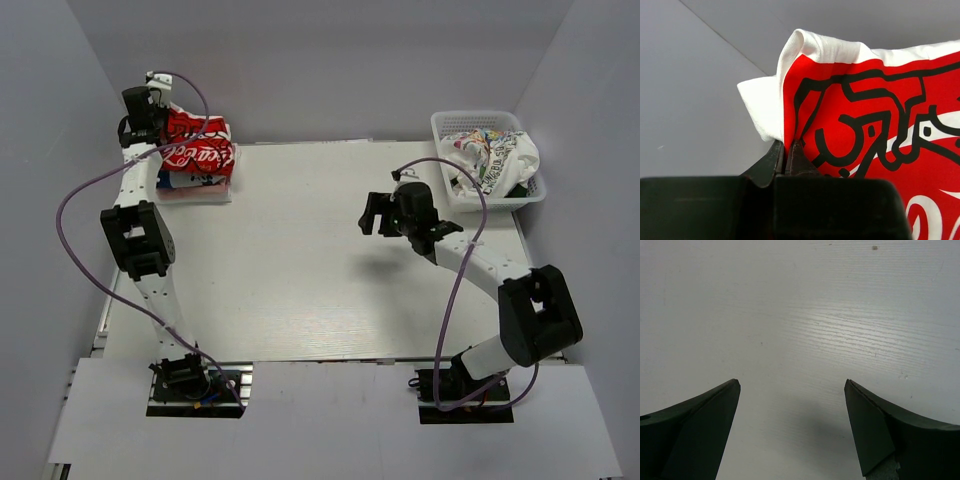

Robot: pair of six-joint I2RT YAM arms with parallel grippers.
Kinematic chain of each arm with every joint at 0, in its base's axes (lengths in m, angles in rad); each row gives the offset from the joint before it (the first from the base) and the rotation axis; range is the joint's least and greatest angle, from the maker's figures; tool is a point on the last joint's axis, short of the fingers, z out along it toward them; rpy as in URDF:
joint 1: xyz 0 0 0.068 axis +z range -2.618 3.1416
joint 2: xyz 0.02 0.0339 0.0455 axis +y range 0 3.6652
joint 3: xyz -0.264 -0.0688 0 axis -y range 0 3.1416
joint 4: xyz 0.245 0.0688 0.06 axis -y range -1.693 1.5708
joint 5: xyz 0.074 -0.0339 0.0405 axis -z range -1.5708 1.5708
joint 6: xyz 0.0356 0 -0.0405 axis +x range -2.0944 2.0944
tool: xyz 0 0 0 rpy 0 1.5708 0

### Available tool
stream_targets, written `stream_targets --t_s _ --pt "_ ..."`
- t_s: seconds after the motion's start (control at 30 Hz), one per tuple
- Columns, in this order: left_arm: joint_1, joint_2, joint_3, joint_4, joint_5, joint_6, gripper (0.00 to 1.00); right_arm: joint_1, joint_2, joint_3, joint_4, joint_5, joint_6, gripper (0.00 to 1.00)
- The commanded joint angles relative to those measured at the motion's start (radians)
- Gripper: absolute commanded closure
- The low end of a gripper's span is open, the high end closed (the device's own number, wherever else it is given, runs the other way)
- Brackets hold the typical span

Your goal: Fold and stack the t-shirts

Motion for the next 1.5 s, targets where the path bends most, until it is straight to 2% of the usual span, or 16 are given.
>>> stream_targets --t_s 0.0,0.13,0.27,0.4,0.43,0.47,0.53,0.57,0.83,1.0,1.17,1.23,1.33,1.37,1.43,1.47 --pt "0.037 0.012 -0.012 0.089 0.106 0.014 1.00 0.000 0.029 0.057 0.003 -0.020 0.004 0.09" --pt "0.068 0.047 -0.022 0.143 0.160 0.014 1.00 -0.002 0.063 0.080 -0.009 -0.017 0.010 0.09" --pt "0.091 0.111 0.070 0.142 0.160 0.005 1.00 0.000 0.078 0.083 -0.008 -0.017 0.017 0.09" --pt "0.112 0.121 0.070 0.122 0.250 0.005 1.00 -0.002 0.097 0.087 -0.009 -0.020 0.020 0.09" --pt "0.112 0.121 0.058 0.122 0.250 0.005 0.93 0.000 0.105 0.092 -0.011 -0.020 0.020 0.09" --pt "0.112 0.121 0.049 0.122 0.266 0.005 0.80 -0.002 0.115 0.101 -0.012 -0.020 0.017 0.09" --pt "0.112 0.121 0.049 0.112 0.315 0.005 0.19 0.001 0.137 0.113 -0.023 -0.025 0.021 0.09" --pt "0.112 0.110 0.049 0.102 0.325 0.005 0.00 0.001 0.140 0.120 -0.023 -0.060 0.021 0.09" --pt "0.092 0.040 0.046 0.111 0.287 -0.118 0.00 -0.002 0.118 0.103 -0.003 -0.098 0.030 0.09" --pt "0.083 -0.068 -0.041 0.079 0.472 -0.210 0.00 -0.002 0.048 0.077 0.020 -0.125 0.027 0.09" --pt "0.074 -0.160 -0.181 0.188 0.617 -0.339 0.00 -0.003 -0.050 -0.003 0.045 -0.126 0.021 0.09" --pt "0.074 -0.160 -0.155 0.115 0.689 -0.348 0.00 -0.002 -0.102 -0.026 0.037 -0.123 0.020 0.09" --pt "0.037 -0.204 -0.146 0.024 0.651 -0.451 0.00 -0.005 -0.184 -0.086 0.060 -0.091 0.023 0.09" --pt "0.005 -0.283 -0.232 0.024 0.617 -0.569 0.00 -0.005 -0.197 -0.118 0.075 -0.073 0.021 0.09" --pt "-0.035 -0.417 -0.416 0.109 0.599 -0.655 0.00 -0.005 -0.259 -0.158 0.112 -0.042 0.035 0.09" --pt "-0.093 -0.498 -0.642 0.255 0.564 -0.704 0.00 -0.005 -0.271 -0.166 0.115 -0.040 0.053 0.09"
